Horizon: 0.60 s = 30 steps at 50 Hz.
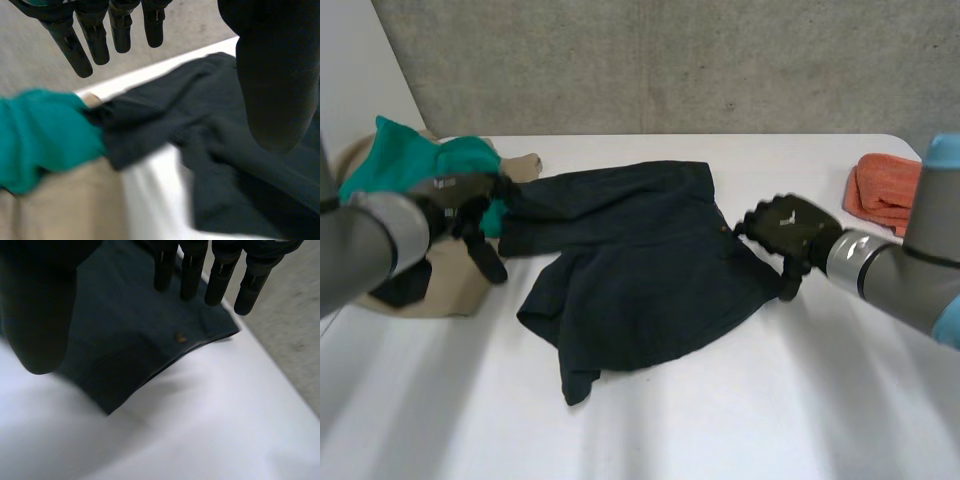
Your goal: Fold the laundry.
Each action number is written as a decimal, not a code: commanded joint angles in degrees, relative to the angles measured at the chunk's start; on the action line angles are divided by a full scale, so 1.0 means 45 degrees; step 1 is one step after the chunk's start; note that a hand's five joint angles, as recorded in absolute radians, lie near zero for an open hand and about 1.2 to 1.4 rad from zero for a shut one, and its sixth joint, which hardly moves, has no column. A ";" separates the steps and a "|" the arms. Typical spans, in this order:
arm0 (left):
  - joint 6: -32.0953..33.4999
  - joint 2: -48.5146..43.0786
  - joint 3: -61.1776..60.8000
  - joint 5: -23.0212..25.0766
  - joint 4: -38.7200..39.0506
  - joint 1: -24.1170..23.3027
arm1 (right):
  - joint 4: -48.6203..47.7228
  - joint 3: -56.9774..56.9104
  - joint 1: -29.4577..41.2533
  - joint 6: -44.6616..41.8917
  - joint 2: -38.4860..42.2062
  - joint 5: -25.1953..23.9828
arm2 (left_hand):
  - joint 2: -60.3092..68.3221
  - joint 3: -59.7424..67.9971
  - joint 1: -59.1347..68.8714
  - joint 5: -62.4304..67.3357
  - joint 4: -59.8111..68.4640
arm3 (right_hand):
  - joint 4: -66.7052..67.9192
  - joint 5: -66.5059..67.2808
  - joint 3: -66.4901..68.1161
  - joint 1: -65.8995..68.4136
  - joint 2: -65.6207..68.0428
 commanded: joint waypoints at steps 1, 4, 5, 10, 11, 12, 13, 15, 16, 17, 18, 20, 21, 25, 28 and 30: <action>-0.1069 0.1062 -0.2950 0.1977 0.0094 0.0628 | -0.1701 0.0687 -0.0050 0.0004 0.1099 -0.0113 | -0.0348 -0.0457 -0.0261 -0.0628 -0.0309 | 0.2103 0.1946 0.2036 0.2100 0.2333; -0.1050 0.1043 -0.3576 0.2331 0.0114 0.0785 | -0.2697 0.0706 -0.0011 0.0413 0.1510 -0.0093 | -0.0348 -0.0457 -0.0261 -0.0628 -0.0309 | 0.3929 0.3772 0.3862 0.3926 0.4159; -0.1050 0.1005 -0.3676 0.2351 0.0114 0.0824 | -0.2934 0.0707 0.0008 0.0551 0.1589 -0.0112 | -0.0348 -0.0457 -0.0261 -0.0628 -0.0309 | 0.4866 0.4709 0.4799 0.4863 0.5096; -0.1069 0.0536 -0.3969 0.2235 0.0426 0.0747 | -0.4029 0.0707 0.0106 0.1352 0.1649 -0.0035 | -0.0348 -0.0457 -0.0261 -0.0628 -0.0309 | 1.3216 1.3059 1.3149 1.3213 1.3446; -0.1069 0.0439 -0.3970 0.2215 0.0504 0.0727 | -0.4146 0.0765 0.0126 0.1508 0.1590 -0.0015 | -0.0348 -0.0457 -0.0261 -0.0628 -0.0309 | 1.3216 1.3059 1.3149 1.3213 1.3446; -0.1050 0.0244 -0.3931 0.2138 0.0640 0.0611 | -0.4321 0.1017 0.0126 0.1819 0.1455 0.0043 | -0.0348 -0.0457 -0.0261 -0.0628 -0.0309 | 1.3216 1.3059 1.3149 1.3213 1.3446; -0.1069 0.0165 -0.3911 0.2098 0.0700 0.0533 | -0.4439 0.1193 0.0126 0.1957 0.1356 0.0044 | -0.0348 -0.0457 -0.0261 -0.0628 -0.0309 | 1.3216 1.3059 1.3149 1.3213 1.3446; -0.1088 -0.0146 -0.3776 0.1981 0.0875 0.0183 | -0.4712 0.1699 0.0145 0.2250 0.0813 0.0082 | -0.0348 -0.0457 -0.0261 -0.0628 -0.0309 | 1.3216 1.3059 1.3149 1.3213 1.3446; -0.1108 -0.0245 -0.3716 0.1942 0.0915 0.0026 | -0.4752 0.1838 0.0184 0.2329 0.0577 0.0102 | -0.0348 -0.0457 -0.0261 -0.0628 -0.0309 | 1.3216 1.3059 1.3149 1.3213 1.3446; -0.1127 -0.0323 -0.3638 0.1884 0.0973 -0.0150 | -0.4811 0.1994 0.0204 0.2388 0.0304 0.0160 | -0.0348 -0.0457 -0.0261 -0.0628 -0.0309 | 1.3216 1.3059 1.3149 1.3213 1.3446; -0.1147 -0.0459 -0.3560 0.1806 0.1012 -0.0306 | -0.4831 0.2131 0.0243 0.2427 0.0049 0.0219 | -0.0348 -0.0457 -0.0261 -0.0628 -0.0309 | 1.3216 1.3059 1.3149 1.3213 1.3446; -0.1225 -0.0889 -0.3287 0.1533 0.1169 -0.0814 | -0.4734 0.2561 0.0243 0.2583 -0.0732 0.0433 | -0.0348 -0.0457 -0.0261 -0.0628 -0.0309 | 1.3216 1.3059 1.3149 1.3213 1.3446; -0.1283 -0.1045 -0.3189 0.1415 0.1208 -0.0971 | -0.4695 0.2717 0.0224 0.2603 -0.1005 0.0531 | -0.0348 -0.0457 -0.0261 -0.0628 -0.0309 | 1.3216 1.3059 1.3149 1.3213 1.3446; -0.1596 -0.1826 -0.2584 0.0771 0.1208 -0.1869 | -0.4577 0.3362 0.0126 0.2876 -0.2178 0.0941 | -0.0348 -0.0457 -0.0261 -0.0628 -0.0309 | 1.3216 1.3059 1.3149 1.3213 1.3446; -0.1928 -0.2334 -0.2115 0.0361 0.1111 -0.2553 | -0.4616 0.3733 -0.0050 0.3208 -0.2784 0.1351 | -0.0348 -0.0457 -0.0261 -0.0628 -0.0309 | 1.3216 1.3059 1.3149 1.3213 1.3446; -0.2084 -0.2530 -0.1939 0.0185 0.1071 -0.2807 | -0.4635 0.3909 -0.0069 0.3306 -0.3019 0.1566 | -0.0348 -0.0457 -0.0261 -0.0628 -0.0309 | 1.3216 1.3059 1.3149 1.3213 1.3446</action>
